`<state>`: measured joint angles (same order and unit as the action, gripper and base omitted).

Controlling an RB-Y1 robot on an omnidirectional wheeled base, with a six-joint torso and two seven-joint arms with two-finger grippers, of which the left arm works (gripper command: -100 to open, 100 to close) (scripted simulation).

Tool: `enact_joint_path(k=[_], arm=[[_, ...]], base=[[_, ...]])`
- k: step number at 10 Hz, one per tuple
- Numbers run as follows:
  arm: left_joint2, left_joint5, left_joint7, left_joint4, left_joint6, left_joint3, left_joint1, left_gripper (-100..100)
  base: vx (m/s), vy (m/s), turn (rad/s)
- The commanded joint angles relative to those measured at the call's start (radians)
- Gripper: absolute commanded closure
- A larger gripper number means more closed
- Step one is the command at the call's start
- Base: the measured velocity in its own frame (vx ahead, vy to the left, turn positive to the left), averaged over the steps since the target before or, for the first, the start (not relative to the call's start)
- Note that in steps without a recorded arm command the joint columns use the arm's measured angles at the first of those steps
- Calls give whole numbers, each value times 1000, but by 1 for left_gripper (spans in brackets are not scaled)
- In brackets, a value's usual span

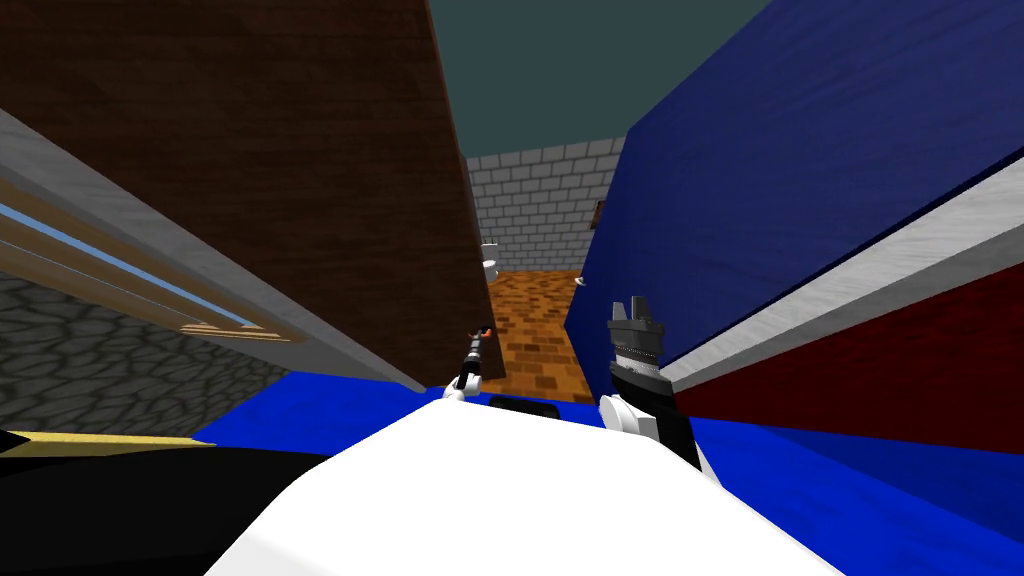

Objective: Push the door open

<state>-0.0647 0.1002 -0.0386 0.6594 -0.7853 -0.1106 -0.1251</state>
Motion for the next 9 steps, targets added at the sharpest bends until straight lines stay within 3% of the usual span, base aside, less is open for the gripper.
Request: enact_joint_path(k=[1,3,5,6,7,9], arm=[[-14,14,-11,18,5,-29,8,100],[-19,27,-19,17,4,-53,8,100],[-19,27,-19,17,4,-53,8,100],[-23,41,-27,15,4,-79,9,100],[-23,41,-27,15,4,-79,9,100],[-26,57,-36,12,3,-110,10,100]], base=[[183,-82,57],[205,-72,91],[98,-4,5],[135,-49,53],[149,-58,70],[172,-53,73]])
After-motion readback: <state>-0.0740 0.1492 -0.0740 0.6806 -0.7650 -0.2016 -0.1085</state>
